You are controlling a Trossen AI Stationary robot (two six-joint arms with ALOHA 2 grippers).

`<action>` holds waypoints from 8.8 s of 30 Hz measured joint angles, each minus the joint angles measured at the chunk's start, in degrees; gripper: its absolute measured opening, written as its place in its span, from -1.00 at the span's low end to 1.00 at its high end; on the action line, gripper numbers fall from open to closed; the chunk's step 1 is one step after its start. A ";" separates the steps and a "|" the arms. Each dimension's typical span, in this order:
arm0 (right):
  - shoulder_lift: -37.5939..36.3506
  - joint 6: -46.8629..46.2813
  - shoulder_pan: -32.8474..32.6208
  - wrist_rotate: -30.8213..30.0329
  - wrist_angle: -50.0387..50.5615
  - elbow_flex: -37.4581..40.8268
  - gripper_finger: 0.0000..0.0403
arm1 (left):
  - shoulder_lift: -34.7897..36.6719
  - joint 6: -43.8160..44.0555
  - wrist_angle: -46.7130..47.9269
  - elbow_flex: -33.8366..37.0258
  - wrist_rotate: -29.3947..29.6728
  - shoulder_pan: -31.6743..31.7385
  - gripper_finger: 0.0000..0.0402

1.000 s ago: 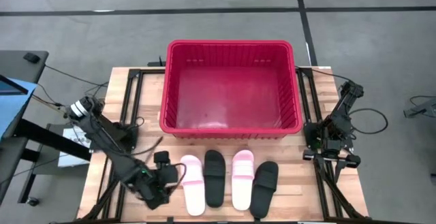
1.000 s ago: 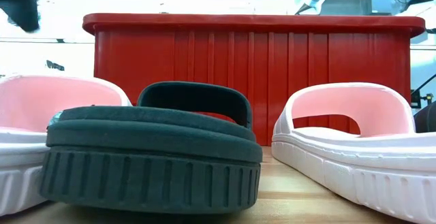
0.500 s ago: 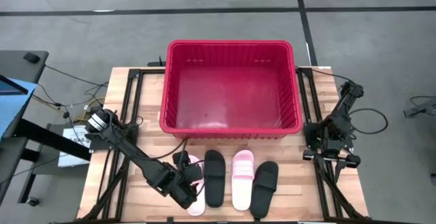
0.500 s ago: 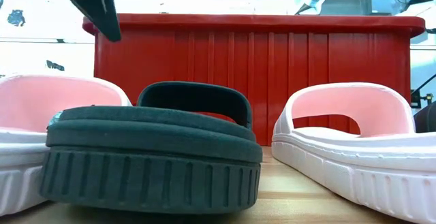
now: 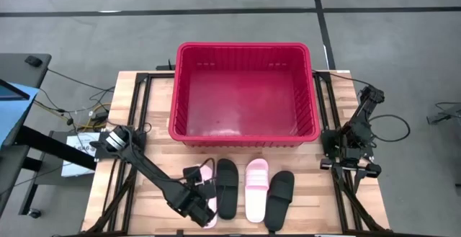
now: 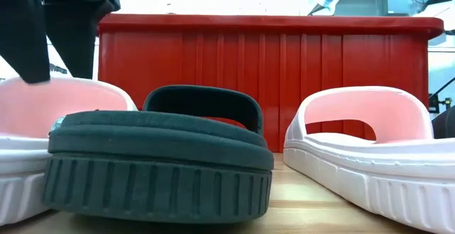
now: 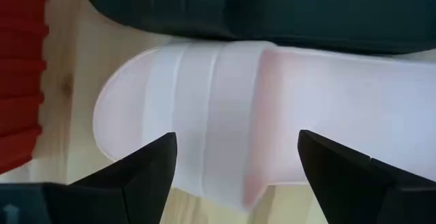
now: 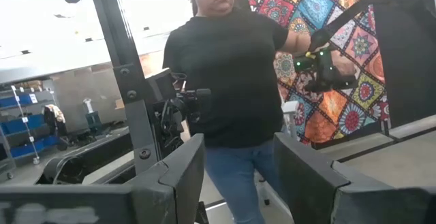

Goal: Pick and place slides into bin
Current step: Put the left pink slide into the red bin, then put the pink slide into the red bin

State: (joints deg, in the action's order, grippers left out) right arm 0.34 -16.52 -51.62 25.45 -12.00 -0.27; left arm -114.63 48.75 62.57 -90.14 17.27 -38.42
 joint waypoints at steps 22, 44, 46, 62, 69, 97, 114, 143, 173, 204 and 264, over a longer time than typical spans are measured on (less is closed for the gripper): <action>0.00 -0.01 -0.01 0.00 1.39 -0.02 -0.17 | 0.09 0.43 -0.79 0.25 -0.37 0.96 0.33; 0.01 -0.01 -0.01 0.00 1.72 -0.02 -0.17 | -9.77 -0.12 -3.37 -0.88 0.66 -0.26 -0.98; 0.02 -0.01 0.00 0.00 1.72 -0.01 -0.17 | -9.80 1.04 -2.25 -1.40 1.81 -0.39 -0.99; 0.00 0.00 0.01 0.00 1.74 -0.02 -0.17 | -10.38 2.03 13.81 -15.17 4.57 -2.70 -1.00; 0.00 -0.01 0.00 0.00 1.74 -0.02 -0.17 | -10.38 3.63 15.98 -19.25 4.29 -3.81 -1.00; 0.00 -0.01 -0.01 0.00 1.74 -0.02 -0.17 | -8.90 7.94 26.21 -44.90 23.08 -5.03 -1.00; 0.00 -0.01 0.00 0.00 1.79 0.00 -0.17 | -4.69 -7.55 20.79 -44.86 31.28 0.50 -1.00; 0.02 -0.01 -0.01 0.00 1.76 0.00 -0.17 | 6.78 -56.44 11.64 -44.86 22.91 36.29 -1.00; 0.01 0.00 0.00 0.00 1.76 -0.02 -0.17 | 6.75 -70.51 -7.03 -19.33 2.03 55.06 -1.00; 0.00 -0.01 0.00 0.00 1.74 -0.02 -0.17 | 6.71 -78.64 -29.97 5.00 -2.03 59.53 -1.00; 0.02 0.00 -0.01 0.00 1.74 -0.02 -0.17 | 4.83 -79.54 -24.00 3.75 3.19 60.00 -0.42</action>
State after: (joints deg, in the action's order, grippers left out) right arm 0.36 -16.52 -51.64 25.45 -10.26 -0.29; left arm -109.80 -30.79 38.57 -86.39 20.46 21.58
